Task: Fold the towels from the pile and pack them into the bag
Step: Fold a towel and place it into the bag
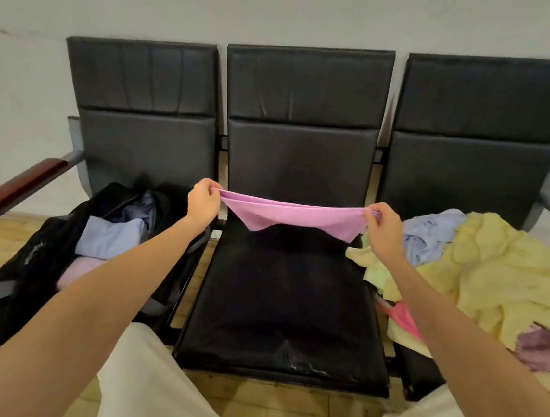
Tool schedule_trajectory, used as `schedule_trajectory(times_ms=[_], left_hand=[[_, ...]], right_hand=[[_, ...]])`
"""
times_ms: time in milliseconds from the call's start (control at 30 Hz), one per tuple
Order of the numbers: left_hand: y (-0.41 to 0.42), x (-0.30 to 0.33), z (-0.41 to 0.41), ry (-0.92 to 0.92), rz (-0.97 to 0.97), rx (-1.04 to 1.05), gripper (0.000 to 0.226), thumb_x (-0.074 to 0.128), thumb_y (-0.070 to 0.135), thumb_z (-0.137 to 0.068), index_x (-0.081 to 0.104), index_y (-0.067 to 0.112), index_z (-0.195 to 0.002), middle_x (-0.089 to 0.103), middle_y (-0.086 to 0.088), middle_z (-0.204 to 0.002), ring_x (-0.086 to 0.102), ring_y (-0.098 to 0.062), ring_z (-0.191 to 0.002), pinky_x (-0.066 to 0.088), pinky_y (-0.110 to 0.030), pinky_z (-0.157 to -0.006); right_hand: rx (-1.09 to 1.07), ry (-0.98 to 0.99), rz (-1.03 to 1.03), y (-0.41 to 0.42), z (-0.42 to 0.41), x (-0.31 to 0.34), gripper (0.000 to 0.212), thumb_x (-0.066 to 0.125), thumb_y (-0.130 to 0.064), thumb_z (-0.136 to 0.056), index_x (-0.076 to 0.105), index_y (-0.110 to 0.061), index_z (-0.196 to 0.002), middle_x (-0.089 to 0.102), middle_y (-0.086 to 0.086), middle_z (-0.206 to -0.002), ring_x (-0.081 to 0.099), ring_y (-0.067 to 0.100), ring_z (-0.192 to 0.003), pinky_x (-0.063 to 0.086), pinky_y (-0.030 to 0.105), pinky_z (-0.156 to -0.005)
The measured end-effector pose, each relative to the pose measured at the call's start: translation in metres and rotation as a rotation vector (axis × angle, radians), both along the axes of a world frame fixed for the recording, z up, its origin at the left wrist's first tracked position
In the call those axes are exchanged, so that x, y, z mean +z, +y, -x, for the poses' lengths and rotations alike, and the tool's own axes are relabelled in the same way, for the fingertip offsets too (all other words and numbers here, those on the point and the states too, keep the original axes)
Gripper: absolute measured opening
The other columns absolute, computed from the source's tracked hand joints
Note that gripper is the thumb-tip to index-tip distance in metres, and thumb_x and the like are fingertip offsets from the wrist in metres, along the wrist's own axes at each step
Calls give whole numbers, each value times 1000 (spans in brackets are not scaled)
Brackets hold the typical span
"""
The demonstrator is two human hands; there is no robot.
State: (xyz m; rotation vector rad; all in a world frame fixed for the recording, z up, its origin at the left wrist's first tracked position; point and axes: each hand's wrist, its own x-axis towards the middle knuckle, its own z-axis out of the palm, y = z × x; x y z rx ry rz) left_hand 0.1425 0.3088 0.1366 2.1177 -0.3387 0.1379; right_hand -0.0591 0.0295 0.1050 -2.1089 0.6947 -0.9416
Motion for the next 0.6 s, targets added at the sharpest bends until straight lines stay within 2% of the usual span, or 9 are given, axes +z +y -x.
schedule_trajectory(times_ms=[100, 167, 233, 333, 467, 600], left_hand=[[19, -44, 12, 101, -99, -8, 25, 44, 0, -93, 67, -1, -102, 66, -18, -102, 61, -27, -92, 44, -29, -73], [34, -80, 24, 165, -192, -21, 23, 47, 1, -91, 70, -2, -98, 68, -20, -102, 62, -33, -99, 47, -32, -81], [53, -118, 40, 241, -289, -40, 22, 50, 1, -90, 72, -1, -96, 69, -20, -103, 62, -33, -102, 47, -34, -86], [83, -165, 67, 303, -452, -128, 20, 52, 1, -89, 72, 0, -92, 70, -18, -102, 62, -33, -102, 46, -33, -86], [116, -194, 92, 182, -724, -399, 20, 50, 3, -88, 70, -1, -90, 68, -19, -98, 63, -33, -97, 46, -37, -85], [126, -193, 102, 49, -970, -490, 21, 48, 12, -91, 67, 7, -99, 58, -14, -107, 60, -32, -99, 49, -39, -86]], right_hand=[[20, 102, -11, 20, 13, -43, 11, 54, -4, -92, 61, 4, -90, 63, 19, -86, 53, 22, -78, 32, 20, -65], [25, 215, -68, 35, 22, -72, 13, 54, -4, -92, 61, 7, -94, 63, 21, -90, 55, 27, -81, 32, 22, -71], [33, 336, -146, 51, 34, -102, 16, 57, -5, -91, 62, 10, -96, 65, 25, -95, 60, 35, -89, 35, 25, -73], [65, 511, -189, 75, 59, -133, 19, 60, -6, -89, 64, 10, -96, 66, 25, -99, 62, 35, -97, 37, 26, -72], [127, 592, -162, 101, 96, -150, 11, 59, -2, -85, 64, 7, -88, 66, 20, -89, 61, 30, -87, 37, 25, -67], [156, 588, -124, 103, 121, -158, 6, 61, 0, -85, 63, 0, -90, 64, 11, -87, 60, 24, -83, 39, 22, -68]])
